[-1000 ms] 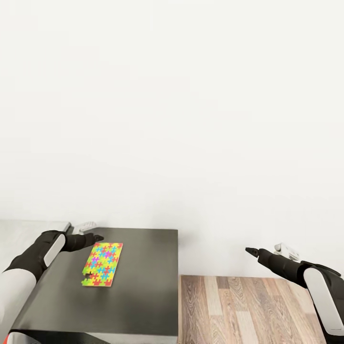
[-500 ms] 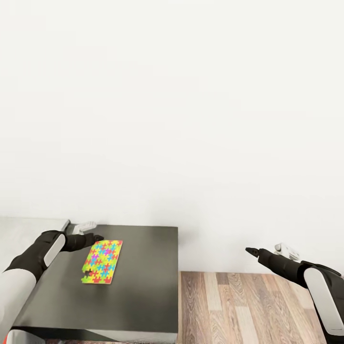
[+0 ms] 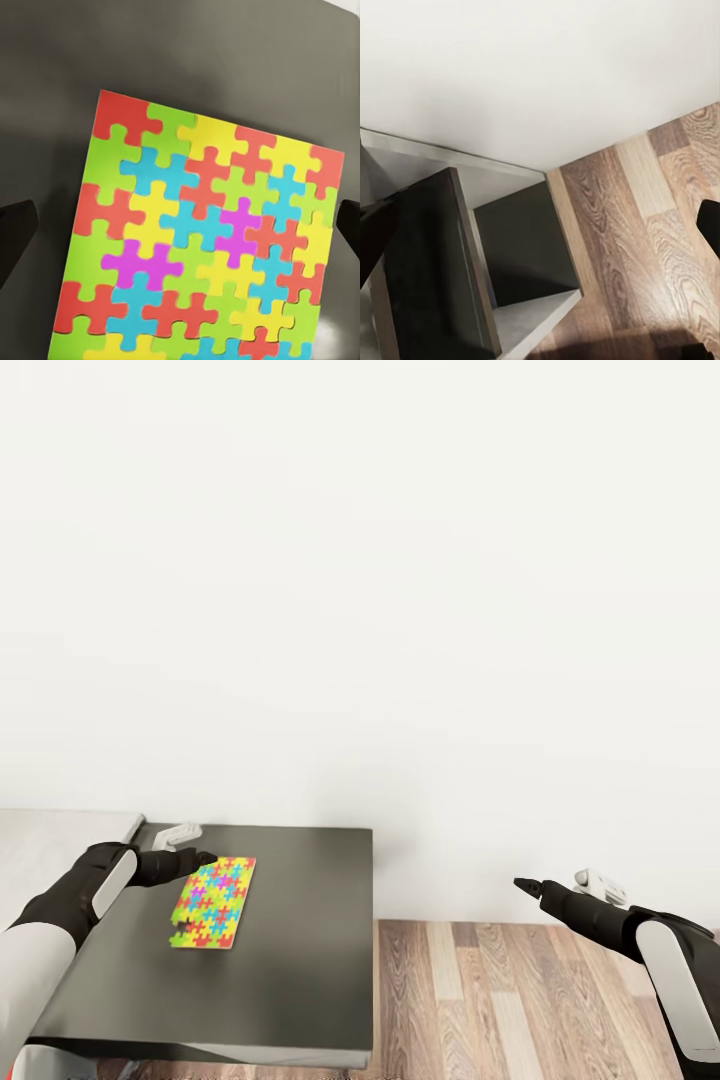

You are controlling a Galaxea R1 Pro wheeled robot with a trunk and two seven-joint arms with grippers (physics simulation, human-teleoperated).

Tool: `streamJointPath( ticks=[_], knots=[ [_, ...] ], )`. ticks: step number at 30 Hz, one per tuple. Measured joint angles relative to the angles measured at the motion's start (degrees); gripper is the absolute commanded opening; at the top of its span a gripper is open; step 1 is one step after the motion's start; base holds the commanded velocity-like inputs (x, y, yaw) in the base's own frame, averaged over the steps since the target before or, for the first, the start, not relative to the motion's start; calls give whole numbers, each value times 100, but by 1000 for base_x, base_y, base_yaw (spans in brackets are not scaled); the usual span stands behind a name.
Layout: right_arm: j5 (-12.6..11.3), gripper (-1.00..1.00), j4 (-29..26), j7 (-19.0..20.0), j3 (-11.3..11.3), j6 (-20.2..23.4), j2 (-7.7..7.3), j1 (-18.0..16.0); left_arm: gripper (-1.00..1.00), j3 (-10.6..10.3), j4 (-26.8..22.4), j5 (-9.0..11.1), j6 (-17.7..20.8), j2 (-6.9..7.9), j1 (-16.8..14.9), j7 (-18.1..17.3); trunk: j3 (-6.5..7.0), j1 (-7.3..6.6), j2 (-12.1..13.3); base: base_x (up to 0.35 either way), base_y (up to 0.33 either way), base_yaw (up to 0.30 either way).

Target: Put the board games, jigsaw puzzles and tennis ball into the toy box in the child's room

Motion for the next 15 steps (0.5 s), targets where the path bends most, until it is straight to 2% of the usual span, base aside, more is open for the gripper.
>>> streamJointPath(
  ticks=[15],
  knots=[
    [0, 100, 0, 0, 0, 0, 0, 0, 100, -9, 0, 1, -3, -6, 0, 2, -142, 0, 0, 0, 0, 0]
  ],
)
